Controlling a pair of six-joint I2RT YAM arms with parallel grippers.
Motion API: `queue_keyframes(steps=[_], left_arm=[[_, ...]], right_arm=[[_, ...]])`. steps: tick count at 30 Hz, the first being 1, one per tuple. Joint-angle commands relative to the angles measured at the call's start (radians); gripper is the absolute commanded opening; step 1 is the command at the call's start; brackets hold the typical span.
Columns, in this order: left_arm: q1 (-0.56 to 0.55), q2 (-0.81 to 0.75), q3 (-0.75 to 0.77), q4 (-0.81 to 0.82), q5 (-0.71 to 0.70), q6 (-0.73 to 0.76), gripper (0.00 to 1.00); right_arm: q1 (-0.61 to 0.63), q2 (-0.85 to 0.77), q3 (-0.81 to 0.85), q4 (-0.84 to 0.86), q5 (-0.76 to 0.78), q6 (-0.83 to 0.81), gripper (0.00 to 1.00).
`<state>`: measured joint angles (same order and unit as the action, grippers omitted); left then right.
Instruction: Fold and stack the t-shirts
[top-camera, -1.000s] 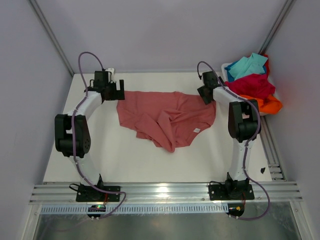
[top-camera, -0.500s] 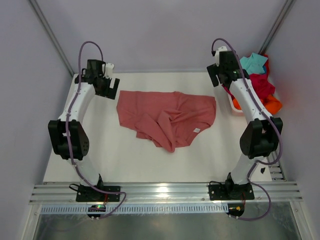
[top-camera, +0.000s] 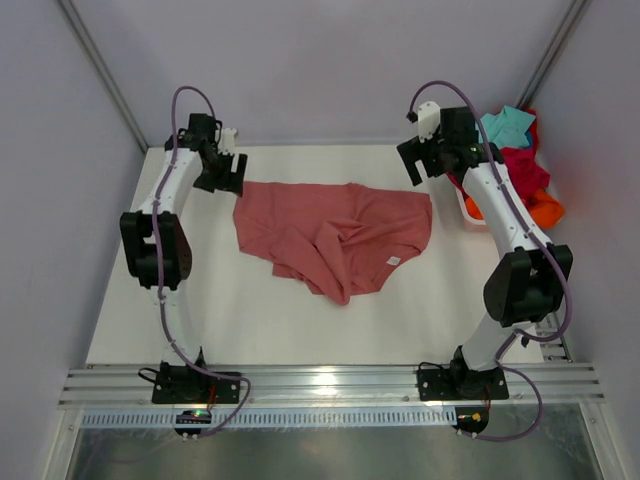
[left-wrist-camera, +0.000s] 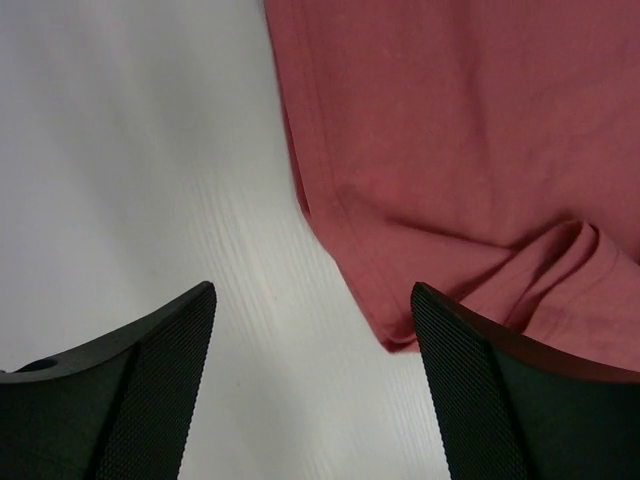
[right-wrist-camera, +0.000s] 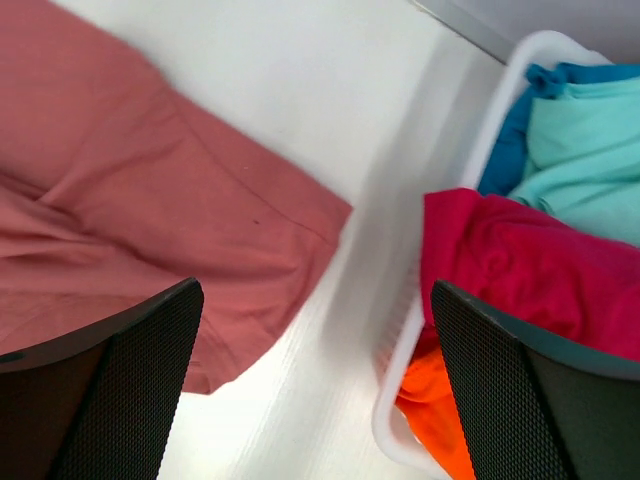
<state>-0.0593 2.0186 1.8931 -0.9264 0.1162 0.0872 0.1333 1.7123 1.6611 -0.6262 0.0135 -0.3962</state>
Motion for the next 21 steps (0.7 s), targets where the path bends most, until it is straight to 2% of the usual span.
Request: queue_keyframes(steps=[1,3,4,9,13,18,21], left_arm=[[0.000,0.094,0.128,-0.043,0.043,-0.040,0.84],[0.001,0.123,0.184,-0.074,0.066,-0.035,0.96],[-0.002,0.149,0.243,-0.089,0.085,-0.033,0.99],[-0.065,0.166,0.290,-0.115,0.086,0.075,0.99],[-0.073,0.230,0.415,-0.210,0.131,0.092,0.99],[-0.071,0.269,0.440,-0.164,0.158,0.071,0.99],[-0.068,0.276,0.434,-0.126,0.134,0.068,0.99]], right_arm=[[0.002,0.010,0.003,-0.036,-0.202,-0.037,0.99],[0.003,0.024,0.009,-0.043,-0.202,-0.026,1.00],[0.005,0.027,0.008,-0.047,-0.204,-0.030,1.00],[0.008,0.062,-0.089,0.017,-0.135,-0.062,0.99],[0.008,0.102,-0.147,0.059,-0.115,-0.059,0.99],[0.009,0.162,-0.143,0.068,-0.113,-0.015,0.99],[0.020,0.184,-0.130,0.071,-0.067,-0.048,0.99]])
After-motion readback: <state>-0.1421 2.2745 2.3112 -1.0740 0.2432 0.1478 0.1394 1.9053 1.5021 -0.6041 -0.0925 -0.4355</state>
